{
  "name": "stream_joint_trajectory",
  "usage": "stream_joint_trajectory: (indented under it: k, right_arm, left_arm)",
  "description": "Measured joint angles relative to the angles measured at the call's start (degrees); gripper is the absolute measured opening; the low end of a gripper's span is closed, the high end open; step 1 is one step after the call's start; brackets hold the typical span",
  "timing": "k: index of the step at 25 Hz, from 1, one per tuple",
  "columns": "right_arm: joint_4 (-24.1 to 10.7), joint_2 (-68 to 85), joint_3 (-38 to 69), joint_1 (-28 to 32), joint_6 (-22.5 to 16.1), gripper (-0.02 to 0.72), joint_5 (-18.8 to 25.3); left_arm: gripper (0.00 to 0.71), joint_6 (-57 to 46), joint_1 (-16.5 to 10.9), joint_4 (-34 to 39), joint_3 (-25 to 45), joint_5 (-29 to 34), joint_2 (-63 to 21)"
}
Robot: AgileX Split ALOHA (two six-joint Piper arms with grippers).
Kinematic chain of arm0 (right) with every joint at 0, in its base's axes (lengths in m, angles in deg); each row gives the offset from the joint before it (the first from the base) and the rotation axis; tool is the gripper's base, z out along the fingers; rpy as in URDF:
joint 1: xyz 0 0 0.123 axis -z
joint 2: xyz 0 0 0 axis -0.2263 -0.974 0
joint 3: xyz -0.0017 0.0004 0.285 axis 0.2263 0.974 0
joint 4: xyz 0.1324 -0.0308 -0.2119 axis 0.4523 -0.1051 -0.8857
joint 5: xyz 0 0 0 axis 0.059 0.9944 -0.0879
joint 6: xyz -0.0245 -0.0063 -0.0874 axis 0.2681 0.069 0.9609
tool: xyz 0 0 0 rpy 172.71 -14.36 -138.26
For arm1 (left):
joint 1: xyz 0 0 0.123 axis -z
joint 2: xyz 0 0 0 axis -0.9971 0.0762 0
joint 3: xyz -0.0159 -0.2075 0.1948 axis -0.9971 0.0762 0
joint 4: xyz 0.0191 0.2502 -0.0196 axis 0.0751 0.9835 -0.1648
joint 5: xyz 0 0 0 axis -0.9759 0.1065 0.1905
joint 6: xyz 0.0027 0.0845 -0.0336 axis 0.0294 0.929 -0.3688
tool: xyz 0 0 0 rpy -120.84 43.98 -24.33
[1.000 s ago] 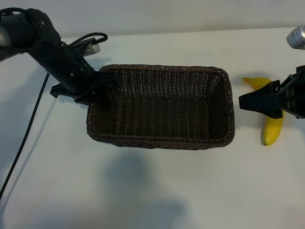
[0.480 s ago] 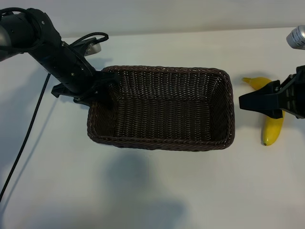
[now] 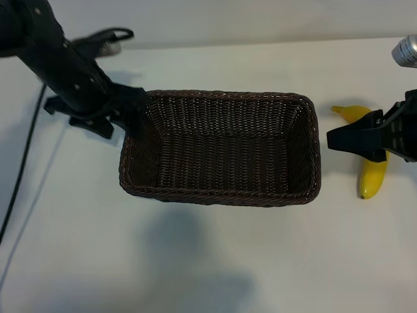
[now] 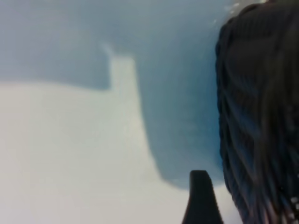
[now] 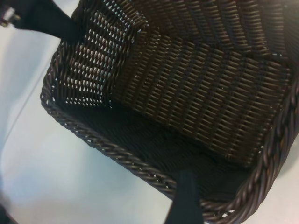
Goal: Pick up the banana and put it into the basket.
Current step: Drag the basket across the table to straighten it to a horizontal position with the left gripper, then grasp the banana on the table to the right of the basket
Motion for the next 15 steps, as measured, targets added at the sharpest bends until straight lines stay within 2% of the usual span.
stream_joint_trajectory:
  k: [7, 15]
  right_arm:
    - [0.0, 0.0, 0.0, 0.0, -0.05, 0.594, 0.0]
    - [0.0, 0.0, 0.0, 0.0, -0.05, 0.594, 0.18]
  left_arm:
    - [0.527, -1.05, -3.53, 4.17, -7.03, 5.66, -1.99]
    - [0.525, -5.67, -10.98, 14.95, -11.88, 6.55, -1.99]
